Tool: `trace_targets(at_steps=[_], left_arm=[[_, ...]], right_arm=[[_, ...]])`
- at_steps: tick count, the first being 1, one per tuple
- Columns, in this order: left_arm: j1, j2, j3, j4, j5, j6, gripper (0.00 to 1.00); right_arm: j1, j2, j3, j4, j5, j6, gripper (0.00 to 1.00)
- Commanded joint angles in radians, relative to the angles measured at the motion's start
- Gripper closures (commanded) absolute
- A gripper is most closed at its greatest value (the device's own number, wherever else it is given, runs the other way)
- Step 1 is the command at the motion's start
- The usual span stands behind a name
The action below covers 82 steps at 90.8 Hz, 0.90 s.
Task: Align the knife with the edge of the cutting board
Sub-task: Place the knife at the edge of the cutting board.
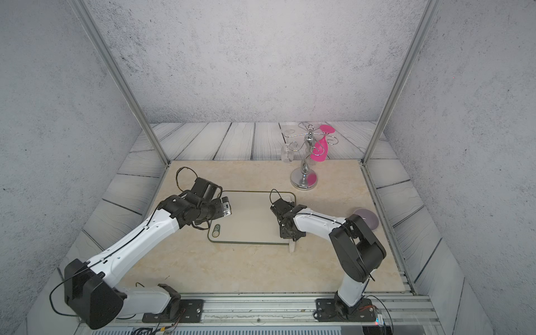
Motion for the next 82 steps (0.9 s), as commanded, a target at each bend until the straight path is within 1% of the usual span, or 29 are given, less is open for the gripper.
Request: trace_targets(at_steps=[1,37,52,82], left_arm=[[-0.005,-0.002,0.024,-0.030,-0.042,0.021,0.00],[-0.007,0.022,0.038,-0.038,-0.036,0.026,0.00],[-0.009,0.038,0.049,-0.040,-0.033,0.025,0.00],[-0.017,0.067,0.073,-0.060,-0.044,0.038,0.00]], right_arm=[[-0.004,0.006,-0.009,0.001,-0.008,0.017,0.95],[-0.022,0.001,-0.020,-0.012,-0.012,0.038,0.95],[-0.028,-0.019,-0.030,-0.016,0.000,0.035,0.95],[-0.035,-0.045,-0.054,0.004,-0.018,0.041,0.95]])
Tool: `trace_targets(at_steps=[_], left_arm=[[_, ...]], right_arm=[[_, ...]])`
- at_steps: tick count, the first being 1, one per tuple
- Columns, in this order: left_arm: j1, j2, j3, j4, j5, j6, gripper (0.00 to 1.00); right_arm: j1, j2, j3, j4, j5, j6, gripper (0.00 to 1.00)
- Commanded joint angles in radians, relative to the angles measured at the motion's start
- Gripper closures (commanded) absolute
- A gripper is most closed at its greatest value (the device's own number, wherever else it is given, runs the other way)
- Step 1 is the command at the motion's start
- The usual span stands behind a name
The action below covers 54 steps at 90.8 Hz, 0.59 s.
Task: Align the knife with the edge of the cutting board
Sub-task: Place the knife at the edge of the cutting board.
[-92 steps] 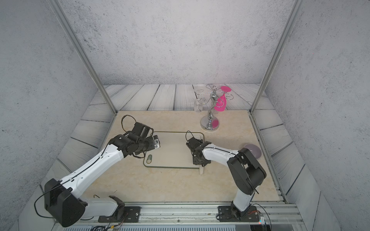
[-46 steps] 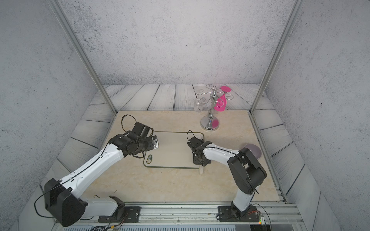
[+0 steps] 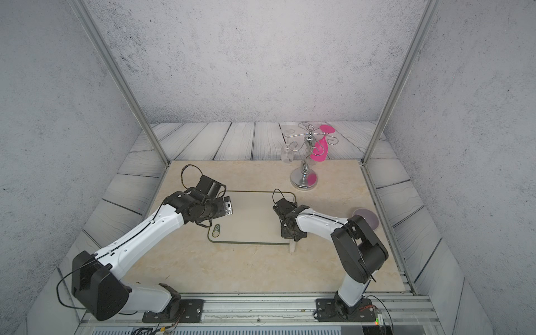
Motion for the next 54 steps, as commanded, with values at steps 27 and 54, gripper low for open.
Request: trace_targets(at_steps=[27,54], left_arm=[[-0.008,0.008,0.030,-0.036,-0.030,0.027,0.00],[-0.007,0.012,0.027,-0.034,-0.017,0.022,0.00]], right_arm=[[-0.012,0.013,-0.017,0.002,-0.030,0.005,0.95],[-0.021,0.025,-0.012,-0.004,-0.027,0.010,0.95]])
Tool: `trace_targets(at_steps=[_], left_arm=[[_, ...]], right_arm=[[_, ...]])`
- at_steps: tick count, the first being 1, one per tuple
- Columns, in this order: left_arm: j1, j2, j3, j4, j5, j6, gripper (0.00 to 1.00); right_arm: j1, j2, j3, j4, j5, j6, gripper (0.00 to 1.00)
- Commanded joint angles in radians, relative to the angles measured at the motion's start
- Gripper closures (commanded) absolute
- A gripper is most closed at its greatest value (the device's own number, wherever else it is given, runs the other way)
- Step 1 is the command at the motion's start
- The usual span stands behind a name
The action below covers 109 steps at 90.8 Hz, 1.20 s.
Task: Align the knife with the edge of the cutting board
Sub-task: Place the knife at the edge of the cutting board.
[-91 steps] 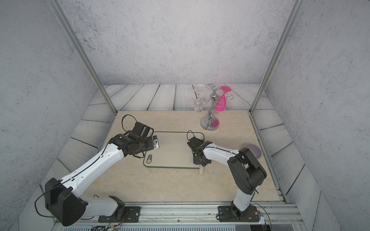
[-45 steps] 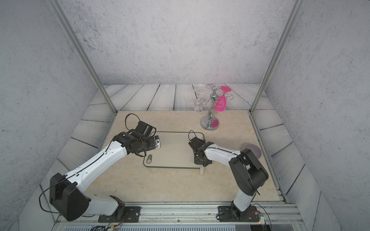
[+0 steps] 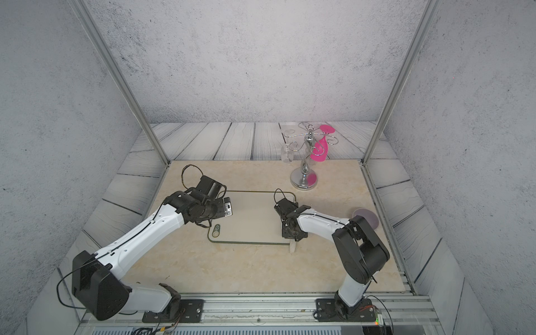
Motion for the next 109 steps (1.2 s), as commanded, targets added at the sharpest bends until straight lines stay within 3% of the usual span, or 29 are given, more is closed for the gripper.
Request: trace_targets(at_steps=[1,89,99,109], left_arm=[[-0.004,0.011,0.024,-0.018,-0.006,0.004,0.00],[-0.005,0.025,0.024,-0.012,0.005,-0.001,0.00],[-0.005,0.028,0.024,-0.011,0.007,-0.002,0.00],[-0.005,0.030,0.027,-0.009,0.008,-0.001,0.00]], right_arm=[[-0.008,0.032,-0.003,-0.011,-0.005,0.011,0.95],[-0.009,0.031,0.004,-0.029,-0.026,0.018,0.94],[-0.009,0.028,0.004,-0.030,-0.025,0.018,0.88],[-0.010,0.025,0.008,-0.036,-0.025,0.016,0.73]])
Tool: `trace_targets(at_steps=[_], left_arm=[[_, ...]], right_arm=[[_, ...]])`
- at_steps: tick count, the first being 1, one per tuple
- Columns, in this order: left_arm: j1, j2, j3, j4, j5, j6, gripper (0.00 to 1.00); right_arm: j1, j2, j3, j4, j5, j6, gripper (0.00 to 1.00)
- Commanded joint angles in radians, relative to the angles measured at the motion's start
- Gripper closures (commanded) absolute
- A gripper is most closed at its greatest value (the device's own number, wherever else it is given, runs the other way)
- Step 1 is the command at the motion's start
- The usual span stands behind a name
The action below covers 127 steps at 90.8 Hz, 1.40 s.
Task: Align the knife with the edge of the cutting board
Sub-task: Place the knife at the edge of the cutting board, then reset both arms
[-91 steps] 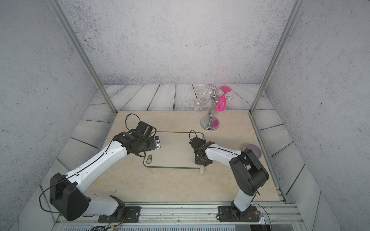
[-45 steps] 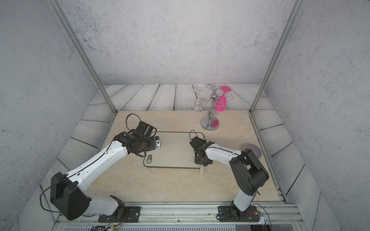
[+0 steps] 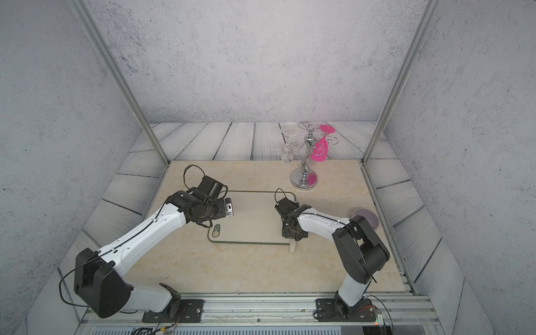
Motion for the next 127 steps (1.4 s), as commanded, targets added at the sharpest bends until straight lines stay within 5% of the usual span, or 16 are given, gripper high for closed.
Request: trace_targets(at_steps=[1,18,63,74,110,127], left_arm=[[-0.004,0.011,0.027,-0.010,-0.003,0.000,0.00],[-0.004,0.010,0.034,-0.007,-0.009,0.008,0.00],[0.000,-0.061,0.030,0.055,-0.229,0.123,0.00],[0.007,-0.073,0.008,0.084,-0.332,0.163,0.00],[0.192,-0.061,-0.162,0.273,-0.533,0.209,0.00],[0.363,0.069,-0.159,0.358,-0.496,0.239,0.00]], right_arm=[[-0.003,0.024,0.005,-0.030,-0.011,0.002,0.72],[-0.003,-0.006,0.019,-0.057,-0.001,-0.002,0.43],[-0.029,-0.251,0.132,-0.151,0.140,-0.078,0.19],[-0.072,-0.318,0.104,-0.091,0.161,-0.122,0.02],[-0.189,-0.420,-0.045,0.138,0.351,-0.205,0.01],[-0.264,-0.406,-0.131,0.277,0.543,-0.283,0.01]])
